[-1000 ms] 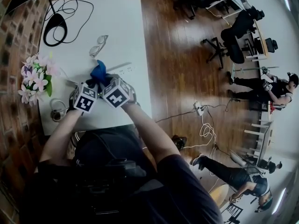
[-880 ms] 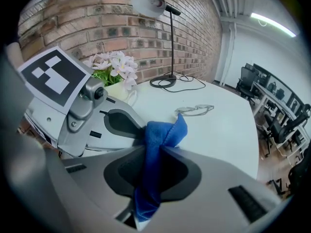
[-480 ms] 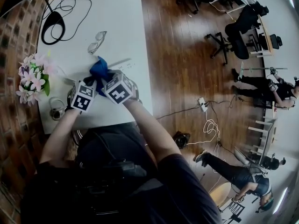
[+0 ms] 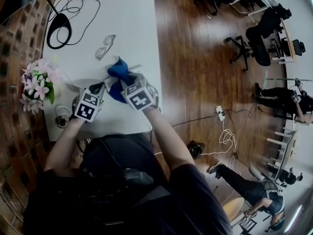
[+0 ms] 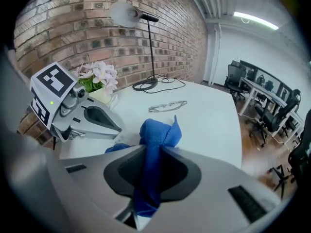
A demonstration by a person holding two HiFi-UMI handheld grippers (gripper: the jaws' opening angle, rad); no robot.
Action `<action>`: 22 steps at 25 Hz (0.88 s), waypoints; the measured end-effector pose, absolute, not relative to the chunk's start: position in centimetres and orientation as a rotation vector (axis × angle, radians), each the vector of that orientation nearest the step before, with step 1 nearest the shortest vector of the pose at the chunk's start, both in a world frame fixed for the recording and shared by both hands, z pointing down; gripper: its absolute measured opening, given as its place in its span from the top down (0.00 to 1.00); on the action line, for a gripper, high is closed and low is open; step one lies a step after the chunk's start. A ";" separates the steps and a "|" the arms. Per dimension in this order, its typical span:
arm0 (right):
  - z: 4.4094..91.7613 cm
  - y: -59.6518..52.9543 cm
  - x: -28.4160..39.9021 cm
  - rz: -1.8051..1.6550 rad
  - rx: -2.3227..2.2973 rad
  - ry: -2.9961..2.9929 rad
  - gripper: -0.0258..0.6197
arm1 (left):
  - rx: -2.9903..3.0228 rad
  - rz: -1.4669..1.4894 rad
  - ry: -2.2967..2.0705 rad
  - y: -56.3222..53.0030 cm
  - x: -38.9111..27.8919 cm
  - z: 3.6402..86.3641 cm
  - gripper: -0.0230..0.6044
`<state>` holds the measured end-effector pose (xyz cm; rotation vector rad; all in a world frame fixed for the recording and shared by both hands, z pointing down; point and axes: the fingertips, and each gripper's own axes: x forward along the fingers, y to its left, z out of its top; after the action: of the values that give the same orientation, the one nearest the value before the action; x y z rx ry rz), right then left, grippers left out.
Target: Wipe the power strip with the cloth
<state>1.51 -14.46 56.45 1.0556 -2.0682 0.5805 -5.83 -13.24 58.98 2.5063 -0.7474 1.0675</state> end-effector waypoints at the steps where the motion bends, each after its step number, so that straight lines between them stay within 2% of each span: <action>1: 56.5 -14.6 2.1 0.587 1.067 -2.067 0.86 | 2.503 1.069 -0.742 -13.2 -5.8 59.0 0.96; 22: 56.5 -16.3 10.6 0.573 1.269 -1.960 0.86 | 2.486 1.079 -0.731 -13.2 -5.9 59.1 0.96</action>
<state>10.59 -16.30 56.55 1.2695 -1.9605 0.5732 -5.88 -13.20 59.06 2.4863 -0.7313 1.0788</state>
